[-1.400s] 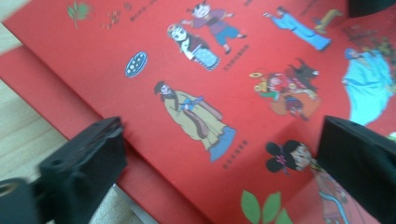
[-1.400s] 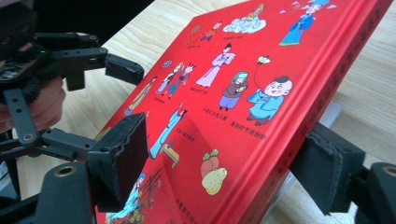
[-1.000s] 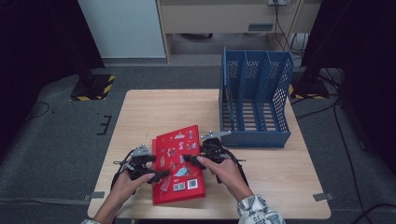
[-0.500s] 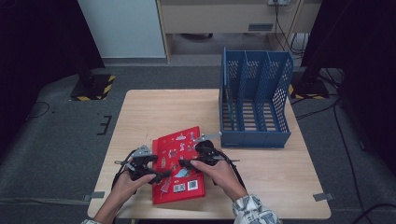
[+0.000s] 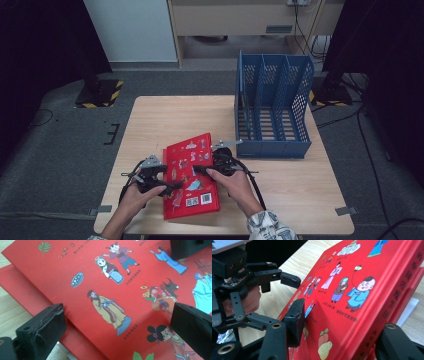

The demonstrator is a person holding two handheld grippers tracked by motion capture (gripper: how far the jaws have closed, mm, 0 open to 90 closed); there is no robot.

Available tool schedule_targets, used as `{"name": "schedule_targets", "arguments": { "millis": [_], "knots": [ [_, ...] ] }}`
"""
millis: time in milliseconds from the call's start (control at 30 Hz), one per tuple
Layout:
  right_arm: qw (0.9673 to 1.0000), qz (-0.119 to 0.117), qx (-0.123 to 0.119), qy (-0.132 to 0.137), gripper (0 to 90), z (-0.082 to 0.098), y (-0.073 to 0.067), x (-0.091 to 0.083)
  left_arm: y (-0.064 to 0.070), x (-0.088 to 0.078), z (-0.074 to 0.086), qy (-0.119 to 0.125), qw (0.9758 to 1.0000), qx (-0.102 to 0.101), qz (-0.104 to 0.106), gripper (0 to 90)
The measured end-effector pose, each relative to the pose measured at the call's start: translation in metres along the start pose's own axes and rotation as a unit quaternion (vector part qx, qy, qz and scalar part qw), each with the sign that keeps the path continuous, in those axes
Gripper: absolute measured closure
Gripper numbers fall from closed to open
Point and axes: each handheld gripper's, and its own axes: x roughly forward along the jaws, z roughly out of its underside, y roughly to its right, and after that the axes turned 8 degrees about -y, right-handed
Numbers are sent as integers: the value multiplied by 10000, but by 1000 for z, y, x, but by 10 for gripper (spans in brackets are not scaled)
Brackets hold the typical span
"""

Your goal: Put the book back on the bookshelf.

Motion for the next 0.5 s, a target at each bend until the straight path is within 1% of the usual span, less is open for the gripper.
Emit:
{"name": "schedule_targets", "arguments": {
  "millis": [233,333,500],
  "knots": [
    [9999,-67,4,97,517,0,-1,-2,-2,-1,1,44,9999,-105,17,0],
    [9997,-144,49,165,545,-1,-1,-5,-2,-3,0,81,9999,-96,6,0],
    [9995,-186,14,250,571,-3,-2,-9,-3,-5,0,129,9999,-63,-14,0]
  ]
}}
